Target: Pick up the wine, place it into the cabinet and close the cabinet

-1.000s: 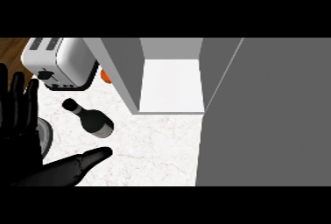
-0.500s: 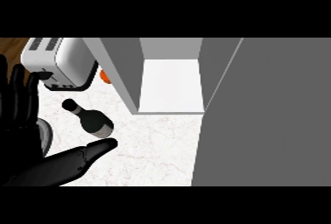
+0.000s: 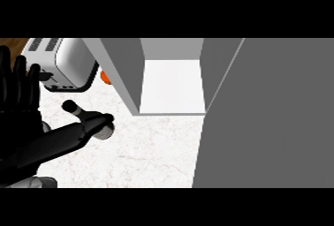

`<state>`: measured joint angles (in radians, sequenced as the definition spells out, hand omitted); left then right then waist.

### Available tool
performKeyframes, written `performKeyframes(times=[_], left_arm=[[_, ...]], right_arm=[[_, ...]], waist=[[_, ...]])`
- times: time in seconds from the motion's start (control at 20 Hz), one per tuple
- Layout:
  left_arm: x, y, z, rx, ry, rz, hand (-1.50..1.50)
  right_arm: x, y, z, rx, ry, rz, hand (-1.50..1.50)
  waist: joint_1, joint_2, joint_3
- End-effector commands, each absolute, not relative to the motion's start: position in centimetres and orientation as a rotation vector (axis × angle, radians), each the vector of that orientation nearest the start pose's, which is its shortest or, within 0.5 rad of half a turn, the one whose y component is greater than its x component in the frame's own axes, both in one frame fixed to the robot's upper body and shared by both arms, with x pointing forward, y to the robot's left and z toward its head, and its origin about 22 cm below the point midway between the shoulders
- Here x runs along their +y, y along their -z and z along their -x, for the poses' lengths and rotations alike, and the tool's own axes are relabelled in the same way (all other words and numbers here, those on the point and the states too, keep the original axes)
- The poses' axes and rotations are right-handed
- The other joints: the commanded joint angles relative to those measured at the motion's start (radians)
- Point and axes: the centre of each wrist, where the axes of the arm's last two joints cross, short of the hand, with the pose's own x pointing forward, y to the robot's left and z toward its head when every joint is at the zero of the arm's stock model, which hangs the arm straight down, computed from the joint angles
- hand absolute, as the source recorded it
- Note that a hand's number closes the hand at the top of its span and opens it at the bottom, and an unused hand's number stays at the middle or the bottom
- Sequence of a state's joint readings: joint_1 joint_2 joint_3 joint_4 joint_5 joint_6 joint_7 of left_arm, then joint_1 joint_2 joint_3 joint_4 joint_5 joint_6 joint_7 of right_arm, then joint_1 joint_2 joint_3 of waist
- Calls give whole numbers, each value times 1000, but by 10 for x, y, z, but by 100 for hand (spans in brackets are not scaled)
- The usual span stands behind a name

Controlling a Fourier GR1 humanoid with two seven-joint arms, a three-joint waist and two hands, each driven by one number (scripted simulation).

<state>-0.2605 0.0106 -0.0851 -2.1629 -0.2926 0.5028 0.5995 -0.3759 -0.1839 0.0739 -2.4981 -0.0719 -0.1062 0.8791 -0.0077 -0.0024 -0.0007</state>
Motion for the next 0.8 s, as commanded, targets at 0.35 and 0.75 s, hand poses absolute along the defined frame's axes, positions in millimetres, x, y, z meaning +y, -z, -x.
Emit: performKeyframes(times=[0.35, 0.75], left_arm=[[210, -155, -238, -1817, -436, -313, -150], [230, -119, -243, -1747, -434, -342, -150]], right_arm=[[-212, -274, -130, -1988, -292, -163, -150], [-188, -280, -141, -2000, -254, -195, -150]], waist=[[2, 0, 0], [8, 1, 0]])
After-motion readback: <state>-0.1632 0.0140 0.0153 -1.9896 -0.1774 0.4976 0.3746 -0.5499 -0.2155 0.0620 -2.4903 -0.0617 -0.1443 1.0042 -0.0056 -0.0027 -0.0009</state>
